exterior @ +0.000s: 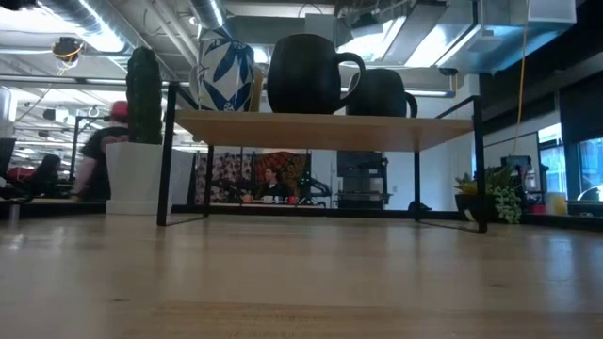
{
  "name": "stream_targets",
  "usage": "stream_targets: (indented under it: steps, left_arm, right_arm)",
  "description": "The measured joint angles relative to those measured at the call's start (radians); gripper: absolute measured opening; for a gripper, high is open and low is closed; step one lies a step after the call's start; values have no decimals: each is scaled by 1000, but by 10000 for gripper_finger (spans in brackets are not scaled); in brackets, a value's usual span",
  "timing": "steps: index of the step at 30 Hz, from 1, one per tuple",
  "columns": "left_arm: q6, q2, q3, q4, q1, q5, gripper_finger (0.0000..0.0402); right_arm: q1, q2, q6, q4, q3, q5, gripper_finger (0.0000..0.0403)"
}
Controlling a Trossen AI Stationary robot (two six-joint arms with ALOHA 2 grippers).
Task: Place coffee mugs
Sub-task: Put the black and green cup on the shelf aligned with the other black and blue cup
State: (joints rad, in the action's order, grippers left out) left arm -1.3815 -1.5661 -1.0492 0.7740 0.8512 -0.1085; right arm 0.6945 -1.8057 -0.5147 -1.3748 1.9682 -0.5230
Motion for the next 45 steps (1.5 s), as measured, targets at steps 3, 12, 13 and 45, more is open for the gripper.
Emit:
stream_targets:
  steps: [3, 12, 13, 45]
  left_arm:
    - [31, 1, 0, -20, -21, -5, 16]
    - [197, 3, -103, -12, -105, -50, 14]
    - [226, 3, -122, -6, -118, -53, 14]
    - [896, 3, -753, 469, -253, -433, 14]
  right_arm:
    - [0, 0, 40, 32, 0, -26, 111]
    - [-5, 0, 261, 201, 0, -99, 111]
    - [-14, 0, 295, 227, 0, -95, 111]
    - [-291, -14, 673, 731, 1, 275, 233]
